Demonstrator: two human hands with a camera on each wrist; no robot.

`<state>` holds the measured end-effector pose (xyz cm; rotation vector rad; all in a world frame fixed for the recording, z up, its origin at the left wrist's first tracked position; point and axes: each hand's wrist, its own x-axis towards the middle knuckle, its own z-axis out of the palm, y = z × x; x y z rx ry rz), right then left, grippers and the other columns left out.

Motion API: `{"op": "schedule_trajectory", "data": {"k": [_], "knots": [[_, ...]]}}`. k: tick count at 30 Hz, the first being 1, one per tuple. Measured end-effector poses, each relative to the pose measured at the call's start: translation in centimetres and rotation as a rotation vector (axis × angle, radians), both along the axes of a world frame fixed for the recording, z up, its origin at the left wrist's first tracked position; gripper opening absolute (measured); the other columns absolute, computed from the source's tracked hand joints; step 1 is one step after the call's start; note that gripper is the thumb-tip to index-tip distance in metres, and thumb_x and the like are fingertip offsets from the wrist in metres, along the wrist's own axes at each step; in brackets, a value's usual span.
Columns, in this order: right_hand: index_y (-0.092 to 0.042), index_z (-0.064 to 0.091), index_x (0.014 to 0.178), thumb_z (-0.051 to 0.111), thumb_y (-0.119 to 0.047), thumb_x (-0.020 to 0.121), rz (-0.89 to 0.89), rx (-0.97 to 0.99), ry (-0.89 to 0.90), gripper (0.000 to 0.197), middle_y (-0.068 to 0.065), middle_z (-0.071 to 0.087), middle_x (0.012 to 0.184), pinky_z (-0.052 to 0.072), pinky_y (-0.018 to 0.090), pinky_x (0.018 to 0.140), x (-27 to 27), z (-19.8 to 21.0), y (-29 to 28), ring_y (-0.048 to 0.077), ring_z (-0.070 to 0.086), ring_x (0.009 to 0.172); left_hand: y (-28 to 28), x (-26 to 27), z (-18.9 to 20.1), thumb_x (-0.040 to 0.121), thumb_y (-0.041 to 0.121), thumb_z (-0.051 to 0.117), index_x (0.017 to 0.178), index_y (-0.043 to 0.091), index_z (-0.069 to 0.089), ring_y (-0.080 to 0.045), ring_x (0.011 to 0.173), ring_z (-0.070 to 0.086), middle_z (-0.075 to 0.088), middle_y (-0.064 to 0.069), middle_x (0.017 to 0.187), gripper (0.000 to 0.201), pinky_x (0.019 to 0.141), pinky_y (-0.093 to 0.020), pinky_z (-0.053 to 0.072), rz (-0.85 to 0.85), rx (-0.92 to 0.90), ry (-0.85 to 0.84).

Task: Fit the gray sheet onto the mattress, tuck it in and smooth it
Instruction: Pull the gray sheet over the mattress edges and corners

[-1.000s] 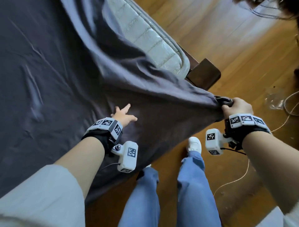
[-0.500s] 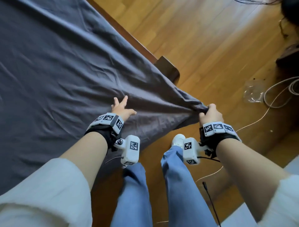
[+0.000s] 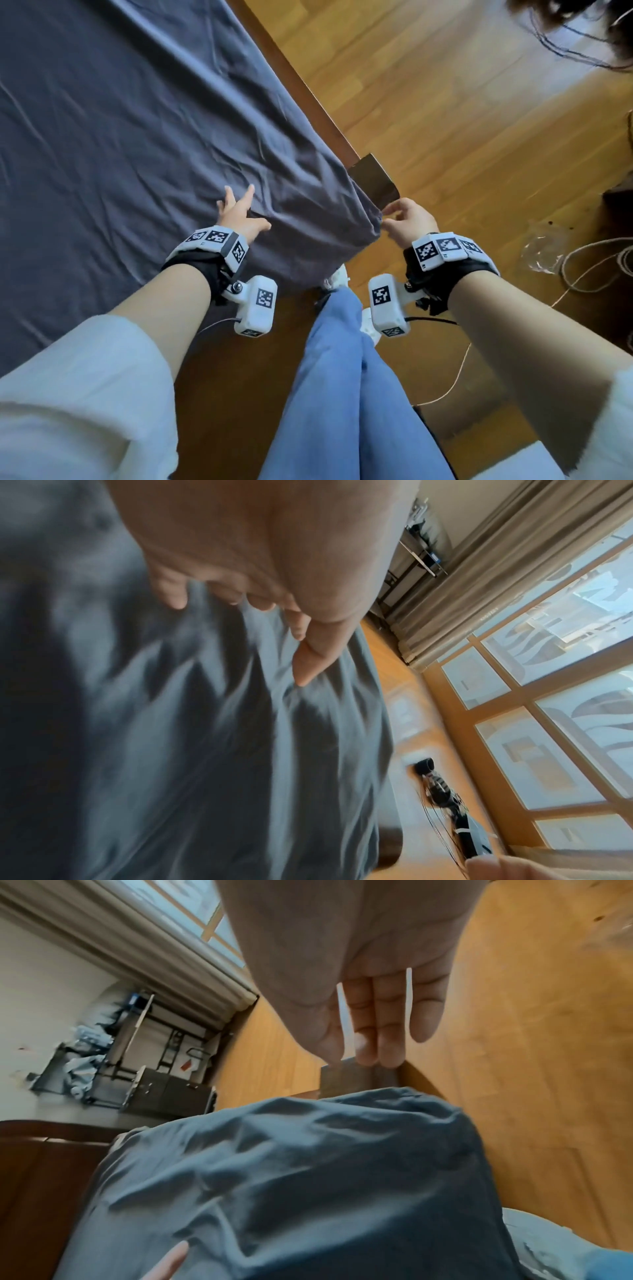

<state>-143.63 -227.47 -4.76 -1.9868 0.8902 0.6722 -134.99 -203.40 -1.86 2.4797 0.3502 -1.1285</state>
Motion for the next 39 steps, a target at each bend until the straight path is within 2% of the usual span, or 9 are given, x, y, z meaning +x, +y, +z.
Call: {"op": "schedule_trajectory", "data": {"k": [4, 10, 14, 19, 24, 26, 29, 32, 39], "knots": [[-0.020, 0.061, 0.098, 0.055, -0.014, 0.082, 0.066, 0.020, -0.023, 0.018, 0.002, 0.063, 0.092, 0.044, 0.027, 0.074, 6.7, 0.1, 1.9, 0.022, 0.058, 0.089, 0.9, 4.5, -0.2, 0.087, 0.013, 0.059, 0.149, 0.029, 0.016, -0.028, 0.147, -0.010, -0.013, -0.004, 0.159, 0.078, 0.118, -0.040, 0.004, 0.078, -0.007, -0.006], [-0.015, 0.048, 0.127, 0.067, -0.029, 0.083, 0.141, 0.110, -0.014, 0.050, 0.005, 0.061, 0.120, 0.043, 0.030, 0.094, 14.0, -2.1, 4.1, 0.022, 0.057, 0.111, 1.9, 8.1, -1.9, 0.087, 0.014, 0.057, 0.147, 0.032, 0.025, -0.019, 0.145, 0.019, 0.007, 0.001, 0.159, 0.070, 0.116, -0.027, 0.015, 0.169, -0.072, 0.091], [-0.010, 0.045, 0.123, 0.070, -0.034, 0.080, 0.349, 0.031, 0.141, 0.056, 0.008, 0.060, 0.119, 0.037, 0.026, 0.077, 15.0, -3.0, 4.2, 0.025, 0.056, 0.110, 2.8, 8.6, -1.9, 0.089, 0.011, 0.054, 0.145, 0.033, 0.029, -0.013, 0.136, 0.036, 0.022, 0.005, 0.155, 0.065, 0.108, -0.021, 0.023, 0.186, -0.085, 0.135], [-0.014, 0.062, 0.102, 0.071, -0.028, 0.080, 0.553, 0.114, 0.112, 0.028, 0.004, 0.061, 0.092, 0.034, 0.023, 0.062, 15.5, -2.5, 3.0, 0.022, 0.059, 0.092, 1.5, 8.6, -1.8, 0.091, 0.014, 0.053, 0.148, 0.031, 0.020, -0.023, 0.147, 0.006, 0.004, 0.001, 0.160, 0.067, 0.117, -0.030, 0.009, 0.176, -0.030, 0.188], [-0.012, 0.063, 0.073, 0.073, -0.002, 0.070, 0.449, 0.373, 0.087, 0.014, 0.003, 0.059, 0.070, 0.042, 0.023, 0.059, 17.6, -1.9, 1.0, 0.013, 0.055, 0.064, -0.6, 8.6, -1.7, 0.093, 0.017, 0.052, 0.149, 0.028, 0.016, -0.031, 0.145, -0.005, -0.010, -0.003, 0.159, 0.067, 0.117, -0.035, 0.008, 0.225, 0.053, 0.205], [-0.015, 0.060, 0.063, 0.068, 0.007, 0.069, 0.321, 0.423, 0.119, 0.025, -0.002, 0.059, 0.058, 0.047, 0.020, 0.055, 18.2, -2.0, -0.6, 0.009, 0.056, 0.052, -1.5, 8.7, -1.5, 0.093, 0.017, 0.052, 0.149, 0.027, 0.015, -0.032, 0.145, -0.006, -0.014, -0.002, 0.159, 0.068, 0.118, -0.037, 0.007, 0.283, 0.067, 0.210], [-0.011, 0.062, 0.069, 0.065, 0.012, 0.072, 0.156, 0.524, 0.231, 0.024, -0.005, 0.062, 0.048, 0.051, 0.022, 0.051, 18.3, -2.7, -3.5, 0.013, 0.058, 0.045, -2.8, 8.6, -1.2, 0.092, 0.016, 0.053, 0.150, 0.024, 0.014, -0.030, 0.147, -0.002, -0.012, 0.000, 0.159, 0.070, 0.118, -0.037, 0.007, 0.387, 0.055, 0.197], [-0.012, 0.050, 0.060, 0.063, 0.011, 0.075, 0.254, 0.454, 0.305, 0.030, -0.008, 0.056, 0.040, 0.042, 0.016, 0.040, 18.7, -3.6, -5.1, 0.006, 0.053, 0.037, -3.9, 8.6, -1.3, 0.091, 0.015, 0.055, 0.150, 0.022, 0.014, -0.024, 0.147, 0.004, -0.007, 0.002, 0.159, 0.072, 0.119, -0.034, 0.009, 0.483, 0.023, 0.164], [-0.017, 0.052, 0.086, 0.062, -0.005, 0.080, 0.384, 0.279, 0.243, 0.017, -0.004, 0.051, 0.068, 0.041, 0.018, 0.048, 23.3, -4.1, -3.5, 0.014, 0.052, 0.064, -4.4, 8.0, -1.4, 0.091, 0.011, 0.055, 0.149, 0.022, 0.020, -0.022, 0.148, 0.001, -0.007, 0.003, 0.159, 0.069, 0.120, -0.034, 0.007, 0.599, -0.081, 0.132]]}}
